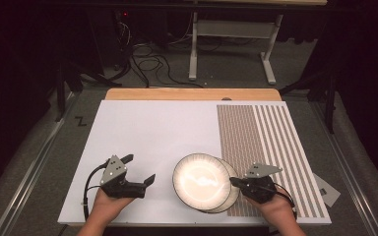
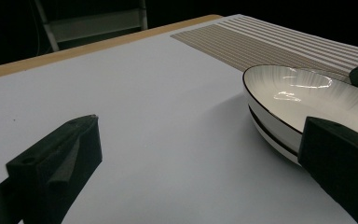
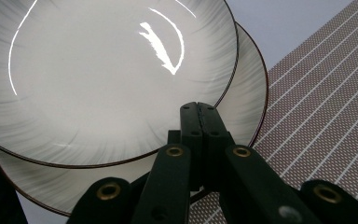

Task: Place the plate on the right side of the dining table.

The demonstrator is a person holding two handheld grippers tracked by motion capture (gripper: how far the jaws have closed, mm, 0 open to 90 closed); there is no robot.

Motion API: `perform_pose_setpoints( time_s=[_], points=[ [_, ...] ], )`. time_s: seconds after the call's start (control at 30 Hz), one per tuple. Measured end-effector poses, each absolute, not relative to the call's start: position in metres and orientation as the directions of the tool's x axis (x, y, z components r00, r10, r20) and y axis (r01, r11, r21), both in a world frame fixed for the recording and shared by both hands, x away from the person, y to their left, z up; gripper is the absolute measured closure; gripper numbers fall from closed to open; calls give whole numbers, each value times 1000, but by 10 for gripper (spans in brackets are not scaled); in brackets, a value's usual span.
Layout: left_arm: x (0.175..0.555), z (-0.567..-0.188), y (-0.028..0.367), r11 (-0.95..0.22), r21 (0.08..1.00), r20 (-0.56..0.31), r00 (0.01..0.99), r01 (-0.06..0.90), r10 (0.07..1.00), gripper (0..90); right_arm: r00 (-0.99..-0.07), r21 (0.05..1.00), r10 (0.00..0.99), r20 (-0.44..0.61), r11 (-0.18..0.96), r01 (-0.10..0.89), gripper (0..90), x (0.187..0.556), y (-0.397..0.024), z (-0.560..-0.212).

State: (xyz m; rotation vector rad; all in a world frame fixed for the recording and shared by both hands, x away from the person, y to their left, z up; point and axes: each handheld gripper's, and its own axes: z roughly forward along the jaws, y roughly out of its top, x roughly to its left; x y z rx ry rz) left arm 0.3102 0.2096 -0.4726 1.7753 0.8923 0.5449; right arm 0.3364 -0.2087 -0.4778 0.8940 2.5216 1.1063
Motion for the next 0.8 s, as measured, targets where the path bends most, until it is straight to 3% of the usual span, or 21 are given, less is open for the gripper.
perform_pose_setpoints(
  time_s=[0.8],
  points=[
    [310,-472,209,-198,928,-45,623,315,781,2,-778,733,628,25,518,441,900,336,-209,-478]
  ],
)
